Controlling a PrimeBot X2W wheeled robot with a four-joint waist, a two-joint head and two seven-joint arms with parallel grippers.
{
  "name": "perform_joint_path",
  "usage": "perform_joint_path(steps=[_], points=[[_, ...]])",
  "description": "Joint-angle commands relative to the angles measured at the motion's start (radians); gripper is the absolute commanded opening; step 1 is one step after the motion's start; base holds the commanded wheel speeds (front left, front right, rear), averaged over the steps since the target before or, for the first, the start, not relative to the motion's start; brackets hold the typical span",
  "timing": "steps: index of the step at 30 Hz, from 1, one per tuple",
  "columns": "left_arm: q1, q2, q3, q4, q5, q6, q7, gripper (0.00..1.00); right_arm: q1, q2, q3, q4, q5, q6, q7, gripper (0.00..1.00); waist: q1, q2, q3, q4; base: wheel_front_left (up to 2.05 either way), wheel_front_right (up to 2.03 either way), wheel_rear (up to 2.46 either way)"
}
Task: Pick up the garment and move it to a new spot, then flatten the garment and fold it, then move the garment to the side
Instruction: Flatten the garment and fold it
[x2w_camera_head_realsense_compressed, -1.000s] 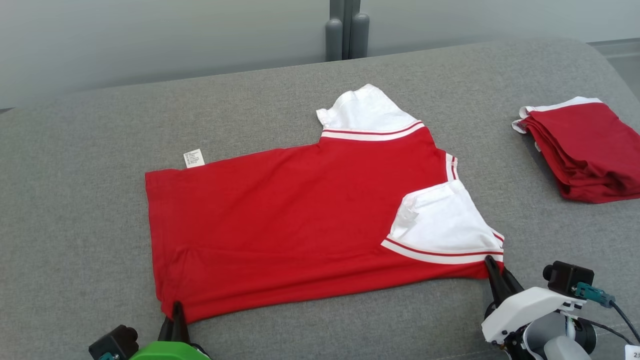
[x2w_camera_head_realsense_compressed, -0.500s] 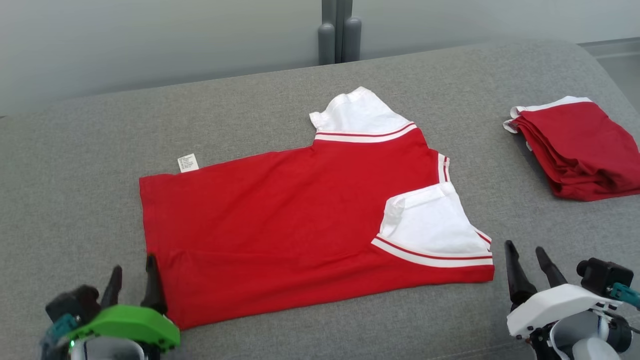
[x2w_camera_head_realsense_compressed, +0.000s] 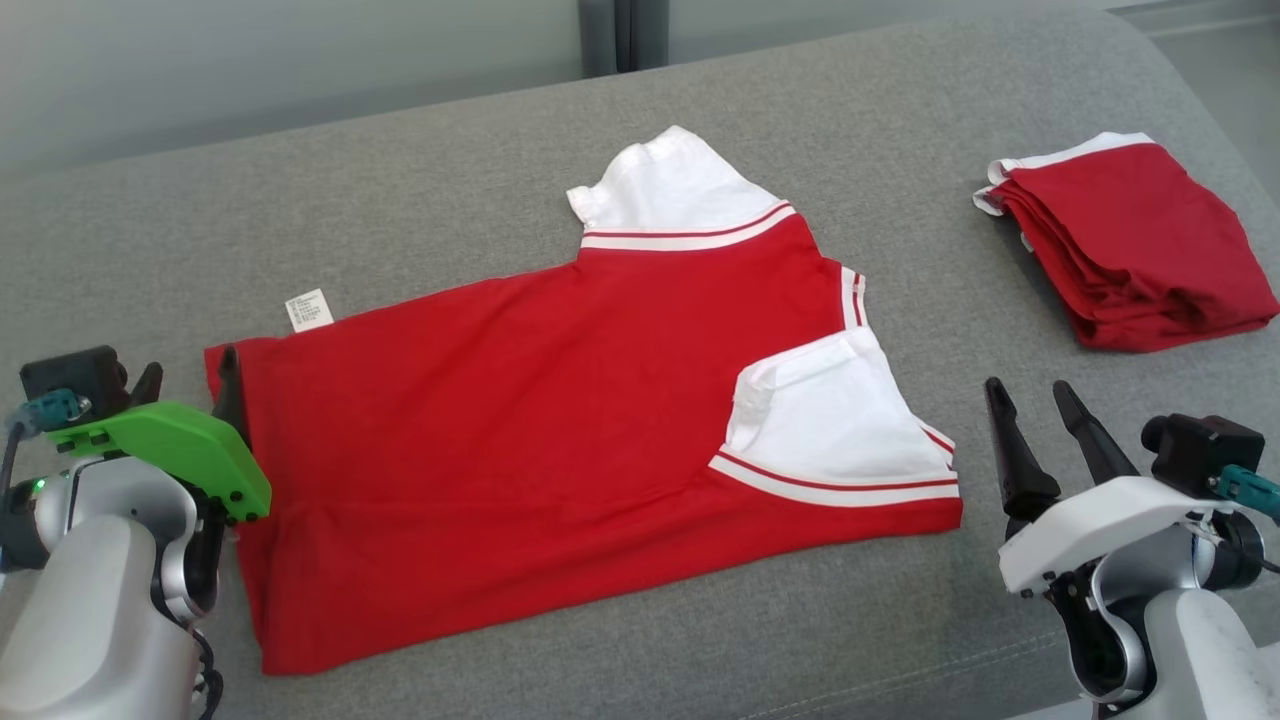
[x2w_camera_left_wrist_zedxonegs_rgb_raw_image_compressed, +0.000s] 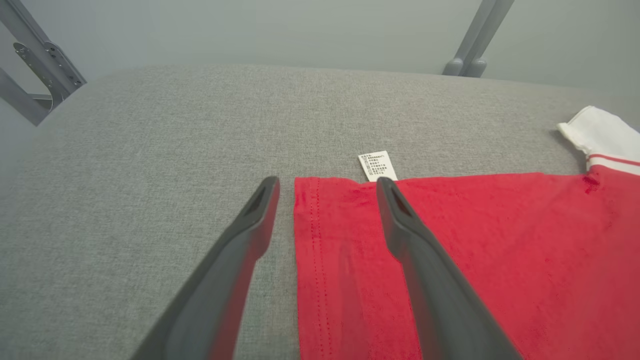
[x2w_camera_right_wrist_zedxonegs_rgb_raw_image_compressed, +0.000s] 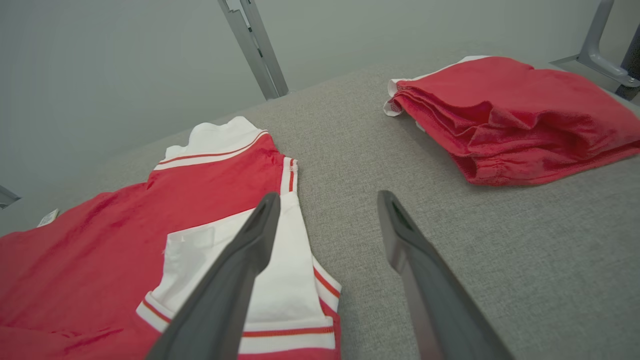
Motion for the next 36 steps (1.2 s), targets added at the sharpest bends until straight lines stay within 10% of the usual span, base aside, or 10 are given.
perform_joint_path(steps=[1, 27, 31, 36], points=[[-0.035, 0.014, -0.002, 0.029, 0.013, -0.004, 0.006, 1.00, -0.021, -0.006, 0.009, -0.009, 0.001, 0.000, 0.003, 1.00, 0.0000, 0.0000, 0.043, -0.036, 0.00, 0.00, 0.00], [-0.247, 0.073, -0.082, 0.400, 0.081, -0.050, 0.000, 1.00, -0.106, -0.070, 0.134, 0.017, 0.055, 0.000, -0.002, 1.00, 0.0000, 0.0000, 0.109, -0.086, 0.00, 0.00, 0.00], [-0.263, 0.066, -0.100, 0.425, 0.091, -0.064, -0.012, 0.78, -0.116, -0.078, 0.145, 0.020, 0.058, 0.000, 0.006, 1.00, 0.0000, 0.0000, 0.111, -0.087, 0.00, 0.00, 0.00], [-0.286, 0.060, -0.116, 0.458, 0.095, -0.072, -0.027, 0.18, -0.139, -0.088, 0.160, 0.019, 0.057, 0.000, 0.017, 1.00, 0.0000, 0.0000, 0.117, -0.088, 0.00, 0.00, 0.00]])
